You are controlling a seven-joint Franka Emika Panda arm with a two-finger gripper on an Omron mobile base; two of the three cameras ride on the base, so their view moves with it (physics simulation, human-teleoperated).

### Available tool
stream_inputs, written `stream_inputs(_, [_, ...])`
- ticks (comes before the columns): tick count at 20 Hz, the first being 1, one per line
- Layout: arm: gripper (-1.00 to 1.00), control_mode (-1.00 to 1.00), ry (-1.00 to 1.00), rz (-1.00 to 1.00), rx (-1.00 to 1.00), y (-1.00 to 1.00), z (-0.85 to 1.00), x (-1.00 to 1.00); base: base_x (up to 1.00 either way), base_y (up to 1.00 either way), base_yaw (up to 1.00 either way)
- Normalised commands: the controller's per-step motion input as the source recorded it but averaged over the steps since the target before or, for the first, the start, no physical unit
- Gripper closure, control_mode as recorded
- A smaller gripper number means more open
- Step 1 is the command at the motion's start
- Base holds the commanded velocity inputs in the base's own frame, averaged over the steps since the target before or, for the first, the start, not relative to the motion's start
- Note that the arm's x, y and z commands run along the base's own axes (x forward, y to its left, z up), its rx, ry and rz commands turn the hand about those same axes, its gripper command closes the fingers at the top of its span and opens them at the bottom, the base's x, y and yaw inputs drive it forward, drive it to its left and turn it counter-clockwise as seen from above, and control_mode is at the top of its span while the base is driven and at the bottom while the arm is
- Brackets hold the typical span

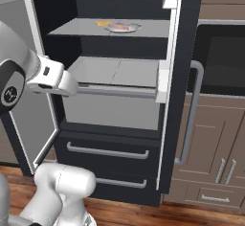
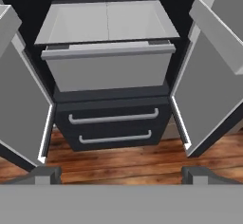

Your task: Retrieve the steak from the fridge and place it on the saucepan with marinade on the stove.

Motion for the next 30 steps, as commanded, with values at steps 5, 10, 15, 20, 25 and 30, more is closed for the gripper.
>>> stream_inputs(5, [-1.00,-1.00,0.00,0.00,0.00,0.04,-0.02,0.00,0.00,0.00,0.00])
stream_inputs(10, [-1.00,-1.00,0.00,0.10,0.00,0.16,-0.01,0.00,0.00,0.00,0.00])
stream_inputs(15, [-1.00,-1.00,0.00,0.01,0.00,0.01,0.00,-0.02,0.00,0.00,0.00])
stream_inputs(20, [-1.00,1.00,0.00,0.00,0.00,0.00,0.00,-0.01,0.00,0.00,-0.01])
stream_inputs(25, [-1.00,1.00,0.00,0.00,0.00,0.00,0.00,0.00,0.23,-0.05,-0.07])
stream_inputs(30, [-1.00,1.00,0.00,0.00,0.00,0.00,0.00,0.00,0.66,-0.01,-0.01])
